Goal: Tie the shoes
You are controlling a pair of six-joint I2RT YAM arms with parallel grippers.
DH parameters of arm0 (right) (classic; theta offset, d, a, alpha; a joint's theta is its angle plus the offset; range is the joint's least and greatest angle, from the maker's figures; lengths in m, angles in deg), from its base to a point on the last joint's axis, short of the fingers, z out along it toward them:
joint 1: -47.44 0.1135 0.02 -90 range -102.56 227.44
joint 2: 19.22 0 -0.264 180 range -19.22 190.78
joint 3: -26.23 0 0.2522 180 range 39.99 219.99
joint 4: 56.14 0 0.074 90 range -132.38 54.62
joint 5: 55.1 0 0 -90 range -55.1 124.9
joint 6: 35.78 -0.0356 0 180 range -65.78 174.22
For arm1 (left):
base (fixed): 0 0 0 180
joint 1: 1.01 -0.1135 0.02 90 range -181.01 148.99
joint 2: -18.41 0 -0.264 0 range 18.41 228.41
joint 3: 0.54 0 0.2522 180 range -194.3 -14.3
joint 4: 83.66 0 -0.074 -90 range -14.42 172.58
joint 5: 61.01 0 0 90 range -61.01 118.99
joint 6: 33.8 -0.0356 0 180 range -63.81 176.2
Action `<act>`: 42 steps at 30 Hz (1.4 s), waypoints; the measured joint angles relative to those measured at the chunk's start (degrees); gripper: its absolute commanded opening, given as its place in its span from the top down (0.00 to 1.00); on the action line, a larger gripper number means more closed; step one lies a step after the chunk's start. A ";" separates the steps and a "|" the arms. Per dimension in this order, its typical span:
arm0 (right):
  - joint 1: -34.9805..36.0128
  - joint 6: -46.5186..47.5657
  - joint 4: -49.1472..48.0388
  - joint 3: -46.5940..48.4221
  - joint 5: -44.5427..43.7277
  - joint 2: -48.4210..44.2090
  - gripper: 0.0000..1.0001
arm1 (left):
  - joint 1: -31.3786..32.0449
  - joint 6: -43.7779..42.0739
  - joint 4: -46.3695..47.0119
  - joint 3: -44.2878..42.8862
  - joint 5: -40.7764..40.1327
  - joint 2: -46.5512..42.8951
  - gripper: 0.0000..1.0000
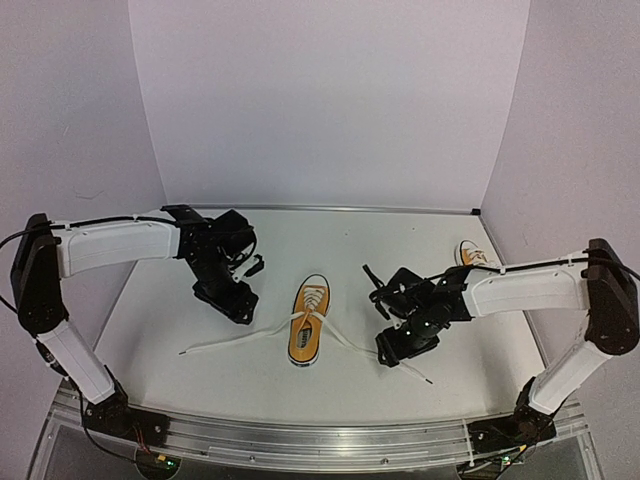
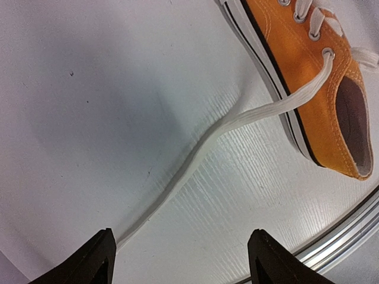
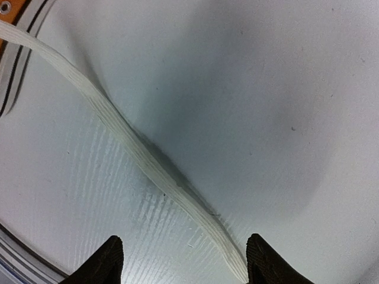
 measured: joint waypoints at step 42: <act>-0.33 -4.20 -4.25 -4.42 -0.55 3.83 1.00 | -4.53 1.37 -7.31 5.44 0.60 8.12 0.20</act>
